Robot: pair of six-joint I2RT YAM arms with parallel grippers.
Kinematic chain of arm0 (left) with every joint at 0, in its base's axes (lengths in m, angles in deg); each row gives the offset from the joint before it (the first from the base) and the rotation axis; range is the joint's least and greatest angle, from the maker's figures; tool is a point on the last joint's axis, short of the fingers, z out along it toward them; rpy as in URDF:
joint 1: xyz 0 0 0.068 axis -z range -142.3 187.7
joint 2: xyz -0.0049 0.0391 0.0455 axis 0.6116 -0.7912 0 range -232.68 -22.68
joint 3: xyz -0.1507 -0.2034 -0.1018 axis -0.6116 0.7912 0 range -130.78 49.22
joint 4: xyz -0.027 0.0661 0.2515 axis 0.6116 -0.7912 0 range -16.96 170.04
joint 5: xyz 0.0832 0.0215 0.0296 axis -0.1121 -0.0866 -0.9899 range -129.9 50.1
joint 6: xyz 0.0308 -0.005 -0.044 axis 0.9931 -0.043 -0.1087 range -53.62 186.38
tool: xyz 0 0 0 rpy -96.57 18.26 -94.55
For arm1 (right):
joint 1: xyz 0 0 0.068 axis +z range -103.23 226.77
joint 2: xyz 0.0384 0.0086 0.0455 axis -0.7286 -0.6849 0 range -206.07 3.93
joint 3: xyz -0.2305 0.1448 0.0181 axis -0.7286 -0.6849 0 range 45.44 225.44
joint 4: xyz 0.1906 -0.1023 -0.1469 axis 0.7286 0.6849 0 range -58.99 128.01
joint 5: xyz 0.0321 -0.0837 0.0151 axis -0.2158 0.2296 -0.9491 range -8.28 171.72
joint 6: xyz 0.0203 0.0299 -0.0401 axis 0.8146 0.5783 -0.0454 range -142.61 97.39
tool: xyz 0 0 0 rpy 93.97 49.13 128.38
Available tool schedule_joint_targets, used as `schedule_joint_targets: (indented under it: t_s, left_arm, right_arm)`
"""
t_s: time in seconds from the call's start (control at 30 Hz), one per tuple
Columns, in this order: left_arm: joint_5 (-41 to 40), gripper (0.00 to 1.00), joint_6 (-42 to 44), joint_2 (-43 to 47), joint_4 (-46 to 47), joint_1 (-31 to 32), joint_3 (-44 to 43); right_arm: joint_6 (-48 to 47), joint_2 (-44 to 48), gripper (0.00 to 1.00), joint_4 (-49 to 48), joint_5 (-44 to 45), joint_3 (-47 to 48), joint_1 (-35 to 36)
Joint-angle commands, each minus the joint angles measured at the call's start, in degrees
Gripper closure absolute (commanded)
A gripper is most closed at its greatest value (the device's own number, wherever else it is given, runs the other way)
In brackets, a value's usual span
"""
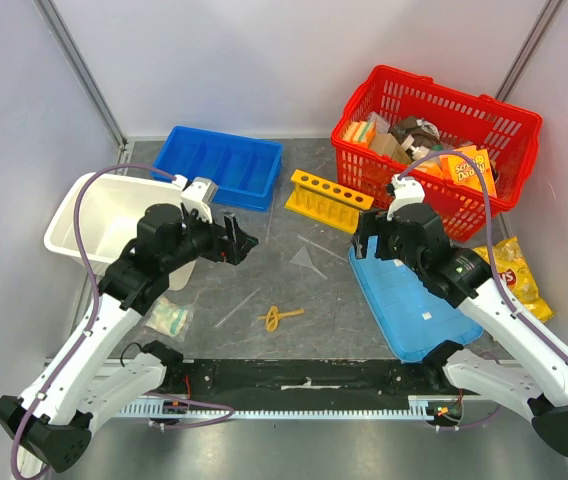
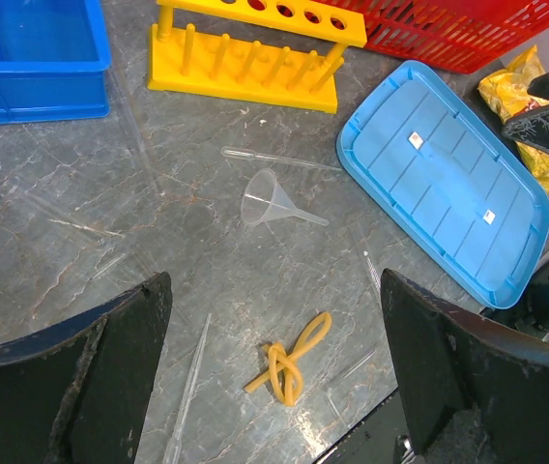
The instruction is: Organize the chemistry lab equipment
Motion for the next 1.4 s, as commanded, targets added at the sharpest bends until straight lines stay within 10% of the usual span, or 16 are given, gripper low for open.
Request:
schedule_joint_targets:
  t_s: [0.0, 0.57, 0.97, 1.37]
  left_arm:
    - [0.5, 0.07, 1.0, 0.9, 2.4, 0.0, 0.2]
    - [0.8, 0.09, 1.3, 2.6, 3.4, 0.0, 1.0]
    - [-4.5, 0.14, 2.1, 10.7, 5.2, 0.1, 3.7]
    - [-3.4, 0.17, 3.7, 14.9, 6.0, 0.0, 5.1]
  right_arm:
    - [-0.4, 0.9, 0.02, 0.3, 1.2, 1.8, -0.2]
    - [-4.6, -2.4, 0.02, -3.4, -4.4, 1.5, -0.2]
    - [-11.7, -23.5, 0.36, -20.9, -19.6, 1.5, 3.2]
    - [-18.9, -38.8, 0.43, -24.4, -15.0, 2.8, 7.5]
